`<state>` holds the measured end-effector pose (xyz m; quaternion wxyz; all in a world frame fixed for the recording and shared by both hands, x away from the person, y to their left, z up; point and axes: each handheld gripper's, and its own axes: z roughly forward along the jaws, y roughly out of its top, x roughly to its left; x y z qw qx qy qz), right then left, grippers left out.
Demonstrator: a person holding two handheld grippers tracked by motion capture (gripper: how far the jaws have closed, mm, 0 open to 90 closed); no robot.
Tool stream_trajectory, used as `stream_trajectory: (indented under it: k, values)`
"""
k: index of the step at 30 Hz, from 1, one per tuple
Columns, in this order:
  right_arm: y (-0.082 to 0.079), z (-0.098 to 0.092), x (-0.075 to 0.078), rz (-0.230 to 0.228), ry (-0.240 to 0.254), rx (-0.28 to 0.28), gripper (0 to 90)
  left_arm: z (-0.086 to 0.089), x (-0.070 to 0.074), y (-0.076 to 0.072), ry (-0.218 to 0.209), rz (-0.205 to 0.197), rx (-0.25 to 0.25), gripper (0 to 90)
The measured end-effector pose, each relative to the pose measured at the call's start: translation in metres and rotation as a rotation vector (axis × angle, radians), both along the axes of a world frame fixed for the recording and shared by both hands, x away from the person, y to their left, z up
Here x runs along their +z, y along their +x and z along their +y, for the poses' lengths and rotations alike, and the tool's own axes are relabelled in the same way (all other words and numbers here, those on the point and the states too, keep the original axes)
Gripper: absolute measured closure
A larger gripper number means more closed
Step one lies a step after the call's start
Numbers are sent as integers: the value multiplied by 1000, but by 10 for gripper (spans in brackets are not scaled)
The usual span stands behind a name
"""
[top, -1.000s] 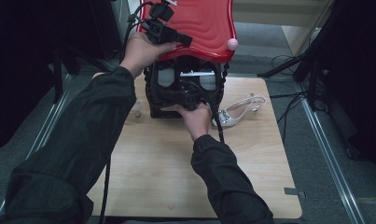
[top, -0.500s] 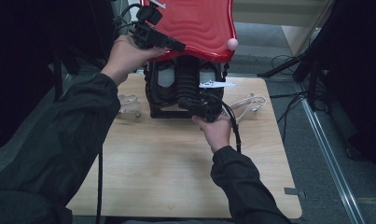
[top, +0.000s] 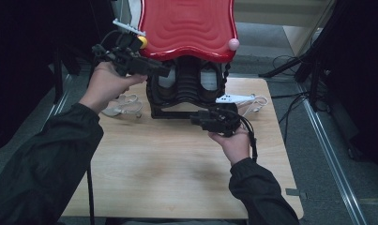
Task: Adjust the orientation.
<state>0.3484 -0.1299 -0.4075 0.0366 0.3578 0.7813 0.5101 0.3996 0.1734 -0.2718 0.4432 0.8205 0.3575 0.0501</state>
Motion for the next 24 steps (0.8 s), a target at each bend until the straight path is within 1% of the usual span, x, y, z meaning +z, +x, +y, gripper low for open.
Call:
stream_trajectory:
  k: [2,3,5,6,8,11,13,16,18,20,22,24]
  values:
    - [-5,-3,-3,-1,-9,9,535,7,-8,-4,7,7,14,455]
    - [-8,-5,-4,3,-11,14,534,10,-12,-6,5,8,11,447]
    - [-12,-9,-6,3,-22,22,533,17,-18,-11,-12,15,10,441]
    - [-14,-10,-8,2,-24,22,533,19,-22,-14,-11,11,16,442]
    - [-17,-15,-10,7,-16,21,530,25,-29,-18,-15,21,16,442]
    - [-20,-23,-16,14,9,7,531,31,-42,-24,-25,29,23,444]
    - [-21,-28,-20,26,11,-1,531,34,-53,-28,-30,37,22,445]
    - [-22,-35,-22,15,-6,-5,531,39,-70,-32,-41,50,26,446]
    - [-23,-39,-22,14,-8,-10,531,43,-80,-33,-48,50,34,447]
    - [-23,-42,-23,5,-12,-14,530,46,-90,-34,-41,60,39,451]
    - [-25,-44,-24,0,-15,-18,528,49,-97,-34,-36,67,46,465]
    - [-26,-46,-26,-9,-25,-16,528,53,-101,-34,-44,70,56,478]
